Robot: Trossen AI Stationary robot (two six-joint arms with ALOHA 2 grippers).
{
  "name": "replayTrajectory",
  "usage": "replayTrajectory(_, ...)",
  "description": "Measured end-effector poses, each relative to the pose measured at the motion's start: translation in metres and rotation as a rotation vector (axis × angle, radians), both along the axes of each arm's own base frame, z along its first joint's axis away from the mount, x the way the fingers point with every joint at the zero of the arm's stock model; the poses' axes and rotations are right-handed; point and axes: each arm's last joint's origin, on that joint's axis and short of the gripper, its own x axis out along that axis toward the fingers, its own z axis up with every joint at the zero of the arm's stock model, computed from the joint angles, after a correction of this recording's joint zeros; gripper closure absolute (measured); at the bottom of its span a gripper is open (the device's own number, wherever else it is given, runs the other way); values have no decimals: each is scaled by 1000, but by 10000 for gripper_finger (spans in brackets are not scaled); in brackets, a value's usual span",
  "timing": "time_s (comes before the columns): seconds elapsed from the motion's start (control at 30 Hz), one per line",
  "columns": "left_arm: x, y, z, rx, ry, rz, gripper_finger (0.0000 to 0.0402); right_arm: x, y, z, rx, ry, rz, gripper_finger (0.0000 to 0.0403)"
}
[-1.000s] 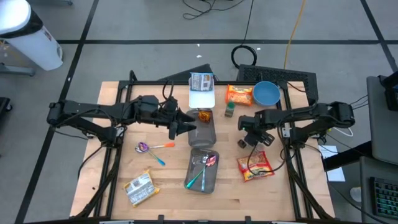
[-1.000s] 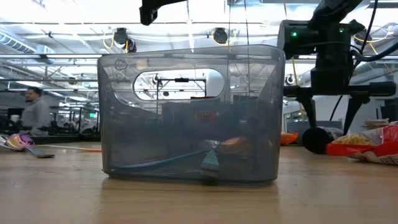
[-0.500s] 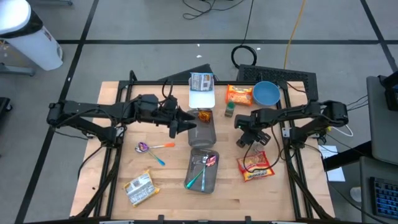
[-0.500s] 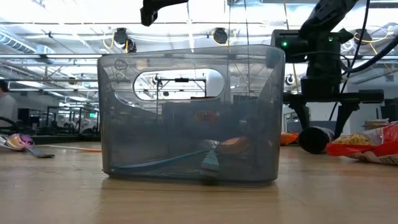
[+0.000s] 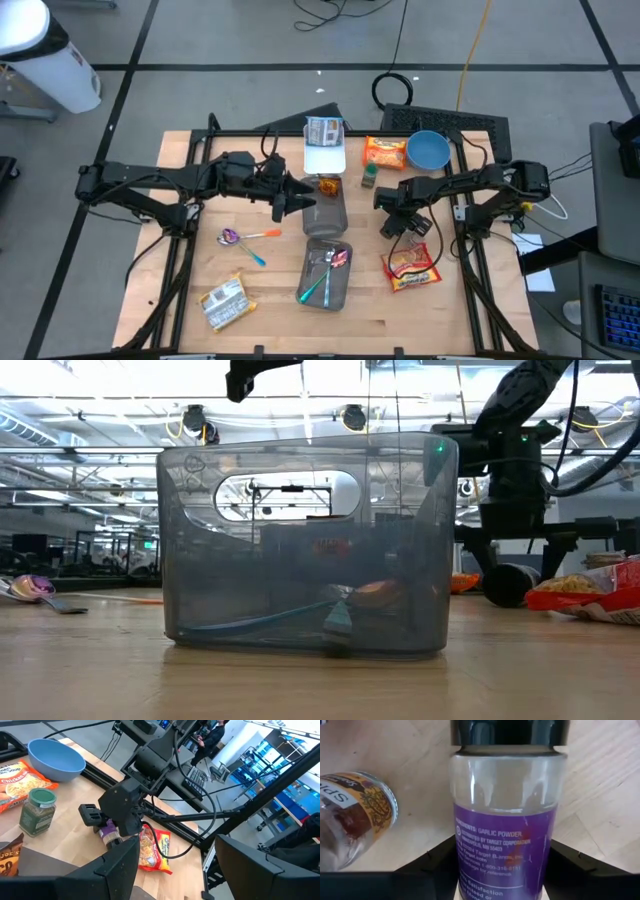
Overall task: Pick & Place Food Item
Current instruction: Put the black seasoning bottle into the top black bin
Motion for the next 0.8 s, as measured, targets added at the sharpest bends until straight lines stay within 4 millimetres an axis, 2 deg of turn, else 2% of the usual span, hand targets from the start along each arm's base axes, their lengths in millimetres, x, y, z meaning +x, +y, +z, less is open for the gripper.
replayTrajectory(0.3,0,-1,-1,0,6,-3,133,2,0,0,-3,-23,-69,225)
replayTrajectory(0.63,0,-1,-1,6,6,-6,133,2,-1,1,-8,-32,-143,228)
replayTrajectory(0.8,0,-1,-1,7,6,-6,133,0,-1,8,-19,-65,-155,230)
